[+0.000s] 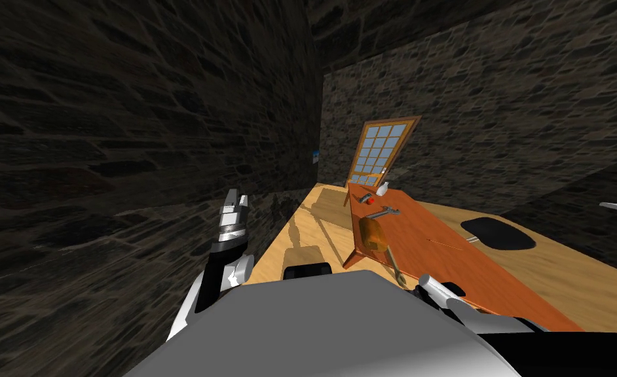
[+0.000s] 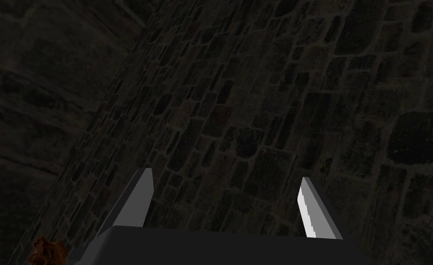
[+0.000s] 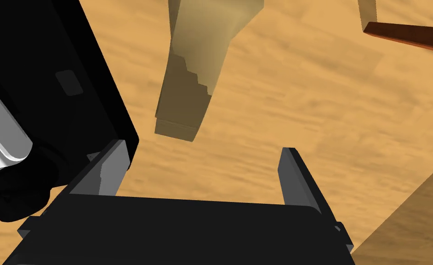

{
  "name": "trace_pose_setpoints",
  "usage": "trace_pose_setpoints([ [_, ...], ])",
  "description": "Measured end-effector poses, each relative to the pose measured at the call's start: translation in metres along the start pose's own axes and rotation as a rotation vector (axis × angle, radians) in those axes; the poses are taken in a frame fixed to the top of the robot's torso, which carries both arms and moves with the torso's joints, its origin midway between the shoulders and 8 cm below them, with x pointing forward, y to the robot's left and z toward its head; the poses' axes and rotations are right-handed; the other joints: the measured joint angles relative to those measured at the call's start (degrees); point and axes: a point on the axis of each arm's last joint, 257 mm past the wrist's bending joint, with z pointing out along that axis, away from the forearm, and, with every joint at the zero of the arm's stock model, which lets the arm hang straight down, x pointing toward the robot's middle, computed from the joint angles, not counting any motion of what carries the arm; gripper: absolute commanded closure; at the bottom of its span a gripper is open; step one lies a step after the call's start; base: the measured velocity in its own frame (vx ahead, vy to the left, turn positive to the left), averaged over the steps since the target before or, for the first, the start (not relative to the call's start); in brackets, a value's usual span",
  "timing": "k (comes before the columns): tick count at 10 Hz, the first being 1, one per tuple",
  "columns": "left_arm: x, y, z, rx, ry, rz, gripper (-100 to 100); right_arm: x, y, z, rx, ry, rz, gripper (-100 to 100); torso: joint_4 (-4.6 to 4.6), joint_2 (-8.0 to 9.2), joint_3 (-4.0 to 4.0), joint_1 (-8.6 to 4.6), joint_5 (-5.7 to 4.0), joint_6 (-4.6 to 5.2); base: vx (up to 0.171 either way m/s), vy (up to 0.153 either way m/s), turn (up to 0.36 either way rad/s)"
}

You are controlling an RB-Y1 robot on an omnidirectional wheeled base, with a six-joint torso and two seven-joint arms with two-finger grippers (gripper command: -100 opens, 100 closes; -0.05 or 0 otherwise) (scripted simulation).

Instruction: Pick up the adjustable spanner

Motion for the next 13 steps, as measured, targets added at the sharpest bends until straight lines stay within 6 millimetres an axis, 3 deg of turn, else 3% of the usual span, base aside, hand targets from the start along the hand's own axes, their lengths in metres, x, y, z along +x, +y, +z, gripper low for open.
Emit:
trace_pose_setpoints([
  [8,0.0,0.0,0.0,0.0,0.0,0.0,0,-0.015,0.008,-0.008,0.025,-0.043,0.104,-100,0.02,0.13,0.06,0.0,-0.01,0.05,0.017,-0.005,0.042],
  [13,0.0,0.0,0.0,0.0,0.0,0.0,0,-0.019,0.02,-0.026,0.055,-0.069,0.244,-100,-0.01,-0.05,-0.03,-0.06,-0.01,0.01,0.05,-0.024,0.083],
])
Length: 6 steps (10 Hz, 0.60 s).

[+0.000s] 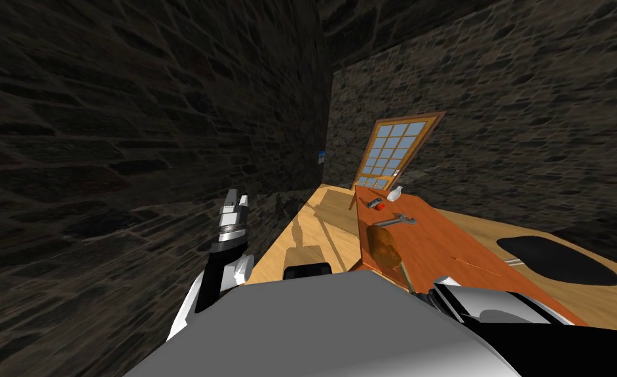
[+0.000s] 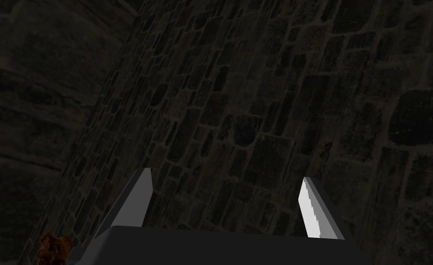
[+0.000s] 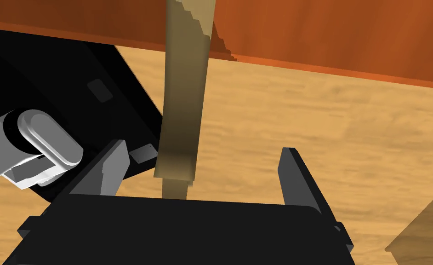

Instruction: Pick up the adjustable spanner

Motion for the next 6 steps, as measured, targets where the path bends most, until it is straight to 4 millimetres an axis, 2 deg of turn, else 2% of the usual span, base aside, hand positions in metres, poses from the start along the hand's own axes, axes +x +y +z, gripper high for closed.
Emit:
trace_pose_setpoints([
  [1,0.0,0.0,0.0,0.0,0.0,0.0,0,-0.006,0.005,-0.001,-0.001,-0.01,0.002,-100,0.0,0.05,0.02,-0.01,-0.02,0.06,0.017,-0.016,-0.005],
  [3,0.0,0.0,0.0,0.0,0.0,0.0,0,-0.004,0.007,-0.008,0.011,-0.012,0.064,-100,0.0,-0.05,-0.02,-0.14,-0.01,-0.04,0.072,-0.068,0.176],
  [4,0.0,0.0,0.0,0.0,0.0,0.0,0,-0.004,0.009,-0.012,0.017,-0.016,0.087,-100,-0.03,-0.1,-0.06,-0.2,-0.06,0.05,0.043,-0.035,-0.041],
  [6,0.0,0.0,0.0,0.0,0.0,0.0,0,-0.005,0.011,-0.016,0.027,-0.023,0.13,-100,-0.01,-0.08,-0.04,-0.13,-0.03,0.01,0.071,-0.056,0.105],
])
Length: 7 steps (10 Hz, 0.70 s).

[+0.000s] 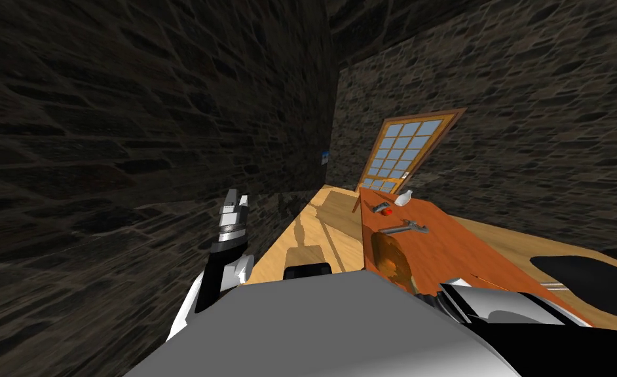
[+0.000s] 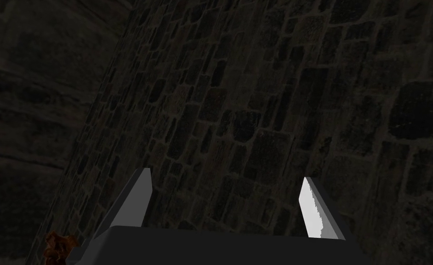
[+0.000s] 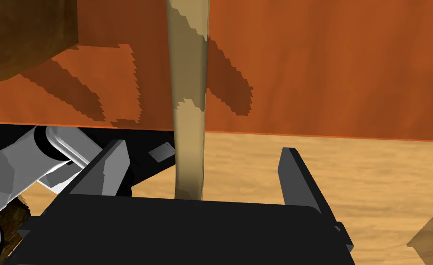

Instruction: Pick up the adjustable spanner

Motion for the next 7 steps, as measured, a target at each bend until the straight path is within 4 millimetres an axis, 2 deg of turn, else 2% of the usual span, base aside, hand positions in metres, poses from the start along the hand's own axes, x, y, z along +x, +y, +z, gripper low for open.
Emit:
trace_pose_setpoints([
  [1,0.0,0.0,0.0,0.0,0.0,0.0,0,0.002,-0.002,-0.003,0.009,0.001,0.02,-100,-0.01,-0.02,-0.02,-0.02,-0.02,0.03,0.028,-0.025,0.013],
  [2,0.0,0.0,0.0,0.0,0.0,0.0,0,0.002,-0.002,-0.003,0.01,0.002,0.019,0,0.01,0.1,0.04,0.09,-0.01,0.06,0.006,-0.005,0.0],
  [3,0.0,0.0,0.0,0.0,0.0,0.0,0,0.003,-0.002,-0.003,0.01,0.002,0.019,-100,0.03,0.2,0.1,0.16,0.02,0.06,0.037,-0.017,-0.185],
  [7,0.0,0.0,0.0,0.0,0.0,0.0,0,0.008,-0.013,0.003,0.008,0.006,-0.041,-100,-0.02,-0.01,-0.02,0.14,0.01,0.08,0.081,-0.016,-0.191],
])
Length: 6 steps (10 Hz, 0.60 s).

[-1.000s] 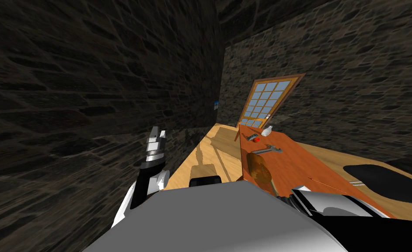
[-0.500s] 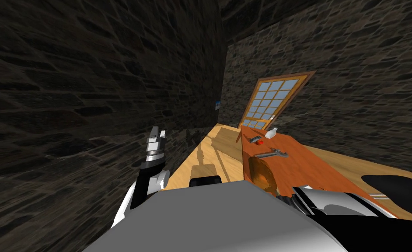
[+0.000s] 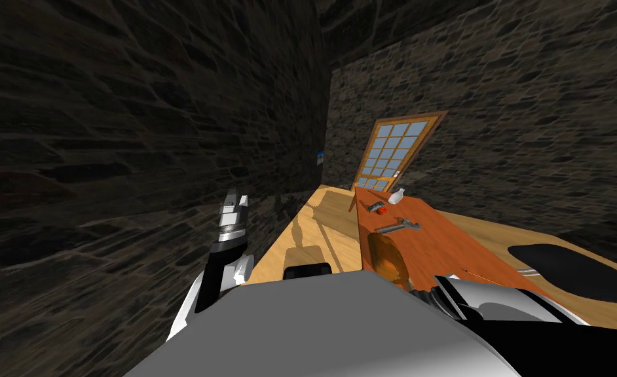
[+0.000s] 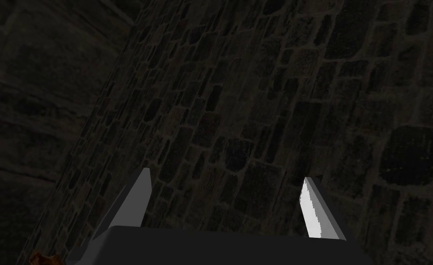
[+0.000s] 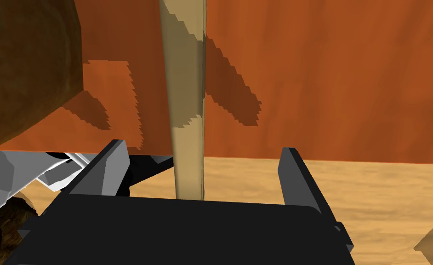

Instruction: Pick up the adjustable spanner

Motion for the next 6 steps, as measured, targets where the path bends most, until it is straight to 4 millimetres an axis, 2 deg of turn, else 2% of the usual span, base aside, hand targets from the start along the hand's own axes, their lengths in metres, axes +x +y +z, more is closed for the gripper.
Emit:
trace_pose_setpoints([
  [6,0.0,0.0,0.0,0.0,0.0,0.0,0,0.008,-0.019,0.01,-0.001,0.006,-0.103,-100,0.0,0.02,0.01,-0.01,0.0,-0.05,0.08,-0.013,-0.16],
])
